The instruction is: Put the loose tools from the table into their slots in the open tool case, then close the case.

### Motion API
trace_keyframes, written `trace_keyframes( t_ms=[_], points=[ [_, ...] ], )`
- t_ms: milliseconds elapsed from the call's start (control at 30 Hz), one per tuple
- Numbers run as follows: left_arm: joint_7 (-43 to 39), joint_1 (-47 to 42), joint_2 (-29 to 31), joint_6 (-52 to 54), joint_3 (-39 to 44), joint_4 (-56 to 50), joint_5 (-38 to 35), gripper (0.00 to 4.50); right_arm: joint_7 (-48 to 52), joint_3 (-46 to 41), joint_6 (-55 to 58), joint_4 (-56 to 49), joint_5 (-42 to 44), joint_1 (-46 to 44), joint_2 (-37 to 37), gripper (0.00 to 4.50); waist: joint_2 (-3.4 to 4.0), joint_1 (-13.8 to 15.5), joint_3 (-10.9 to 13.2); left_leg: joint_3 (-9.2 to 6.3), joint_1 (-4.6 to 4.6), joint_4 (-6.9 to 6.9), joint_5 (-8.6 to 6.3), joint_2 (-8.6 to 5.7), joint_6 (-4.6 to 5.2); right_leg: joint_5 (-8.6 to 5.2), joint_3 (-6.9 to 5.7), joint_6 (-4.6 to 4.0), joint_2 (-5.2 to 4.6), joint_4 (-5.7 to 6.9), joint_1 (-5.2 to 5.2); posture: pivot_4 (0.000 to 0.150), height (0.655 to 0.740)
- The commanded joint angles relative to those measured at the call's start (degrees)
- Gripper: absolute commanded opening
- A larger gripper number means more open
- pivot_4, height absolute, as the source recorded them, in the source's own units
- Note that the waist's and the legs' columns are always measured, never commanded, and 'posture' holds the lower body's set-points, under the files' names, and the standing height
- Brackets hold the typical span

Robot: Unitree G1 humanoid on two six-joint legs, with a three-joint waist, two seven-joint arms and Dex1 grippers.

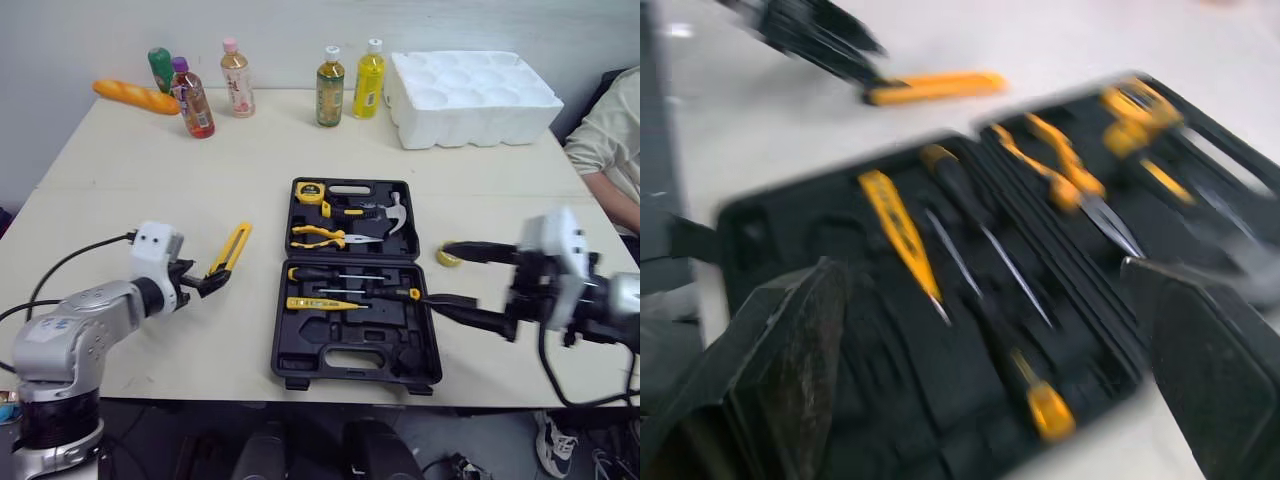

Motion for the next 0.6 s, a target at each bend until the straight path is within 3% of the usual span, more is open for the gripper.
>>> trace_keyframes(
  t_ms=[33,233,500,600],
  points=[
    [1.74,-2.43,0.26,0.99,-3.21,1.94,2.45,4.49,-2.27,4.92,0.27,-0.64,0.09,-4.63,2.13,4.50,-0.03,0.07,-0.02,0.00,-0.01,0.01,0.03,0.00,-0.06,0.00,0.00,0.00,0.00,-0.02,0.01,0.150,0.7400],
    [2.11,-5.48,0.68,-4.74,-10.21,9.23,8.22,4.49,-4.10,11.54,-0.29,-0.08,-2.01,-9.17,5.43,4.50,-0.04,0.18,-0.03,0.01,-0.07,0.07,0.04,-0.02,-0.07,0.00,0.01,0.00,-0.05,-0.05,0.00,0.150,0.7400],
    [0.65,-8.08,-2.76,-9.43,-12.04,14.73,10.15,4.49,-4.26,12.60,-0.84,0.83,-3.36,-9.71,6.02,4.50,-0.04,0.21,-0.04,-0.01,-0.04,0.08,0.04,-0.02,-0.06,0.00,0.00,0.00,-0.06,0.02,0.01,0.150,0.7400],
    [-0.15,-7.35,-3.17,-9.84,-12.60,13.87,10.56,3.60,-4.27,12.38,-0.80,0.96,-3.45,-9.83,6.10,4.50,-0.04,0.21,-0.04,-0.01,-0.04,0.08,0.04,-0.02,-0.05,0.00,-0.01,0.00,-0.06,0.01,0.01,0.150,0.7400]
  ],
)
